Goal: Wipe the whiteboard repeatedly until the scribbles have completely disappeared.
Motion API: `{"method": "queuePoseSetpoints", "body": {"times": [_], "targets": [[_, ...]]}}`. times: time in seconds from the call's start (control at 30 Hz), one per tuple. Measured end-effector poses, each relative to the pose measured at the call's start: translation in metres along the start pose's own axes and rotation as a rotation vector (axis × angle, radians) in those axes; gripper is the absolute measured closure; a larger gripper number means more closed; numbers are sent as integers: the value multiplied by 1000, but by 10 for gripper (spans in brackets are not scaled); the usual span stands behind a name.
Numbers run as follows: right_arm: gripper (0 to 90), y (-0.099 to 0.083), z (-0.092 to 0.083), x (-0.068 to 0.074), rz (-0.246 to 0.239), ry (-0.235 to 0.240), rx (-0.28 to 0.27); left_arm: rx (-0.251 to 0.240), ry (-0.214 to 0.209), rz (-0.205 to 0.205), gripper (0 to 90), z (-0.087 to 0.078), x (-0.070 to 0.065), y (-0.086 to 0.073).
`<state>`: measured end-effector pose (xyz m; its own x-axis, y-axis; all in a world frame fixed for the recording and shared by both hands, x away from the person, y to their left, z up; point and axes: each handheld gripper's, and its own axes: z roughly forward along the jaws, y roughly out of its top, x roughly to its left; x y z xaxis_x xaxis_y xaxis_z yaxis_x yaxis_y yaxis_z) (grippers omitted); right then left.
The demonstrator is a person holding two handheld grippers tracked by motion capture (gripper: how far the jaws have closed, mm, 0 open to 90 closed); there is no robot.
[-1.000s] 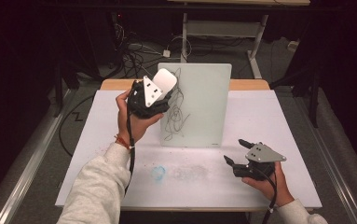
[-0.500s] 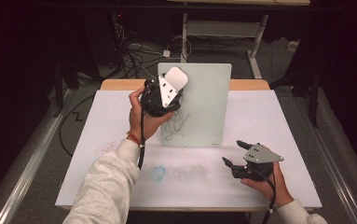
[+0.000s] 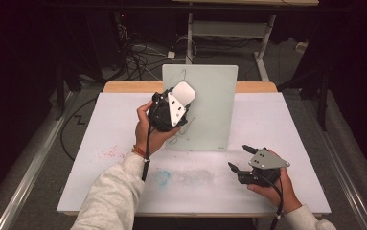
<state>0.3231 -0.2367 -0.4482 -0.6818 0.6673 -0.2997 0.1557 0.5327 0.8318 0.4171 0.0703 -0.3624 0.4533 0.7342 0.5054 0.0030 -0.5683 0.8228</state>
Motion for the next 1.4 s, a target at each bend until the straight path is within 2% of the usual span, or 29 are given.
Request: {"method": "queuePoseSetpoints", "body": {"times": [0.27, 0.33, 0.37, 0.43, 0.5, 0.63, 0.77, 0.93, 1.03, 1.13, 1.23, 1.4], "targets": [[258, 0, -1, 0, -4, 4, 0, -18, 35, -41, 290, 0, 31, 26], [258, 0, 0, 0, -10, 4, 1, -17, 47, -36, 290, 0, 34, 29], [258, 0, 0, 0, -10, 4, 3, -22, 46, -52, 290, 1, 39, 33], [258, 0, 0, 0, -15, 5, 7, -26, 49, -61, 290, 2, 38, 34], [258, 0, -1, 0, -16, 6, 4, -19, 62, -40, 290, 3, 34, 33], [258, 1, -2, 0, -13, 6, -1, -16, 49, -34, 290, 3, 21, 23], [258, 1, -2, 1, -16, 8, 1, 4, 50, 30, 290, 3, 1, 10], [258, 1, 0, 3, -16, 14, 7, 18, 43, 71, 290, 2, -20, -9], [258, 2, 0, 4, -22, 17, 10, 29, 50, 93, 290, 2, -25, -12], [258, 2, 1, 5, -26, 18, 12, 32, 24, 79, 290, 2, -19, -7], [258, 1, 1, 4, -24, 18, 11, 30, 32, 77, 290, 3, -11, 3], [258, 1, 1, 3, -28, 19, 13, 9, 42, 31, 290, 5, 15, 27]]}}
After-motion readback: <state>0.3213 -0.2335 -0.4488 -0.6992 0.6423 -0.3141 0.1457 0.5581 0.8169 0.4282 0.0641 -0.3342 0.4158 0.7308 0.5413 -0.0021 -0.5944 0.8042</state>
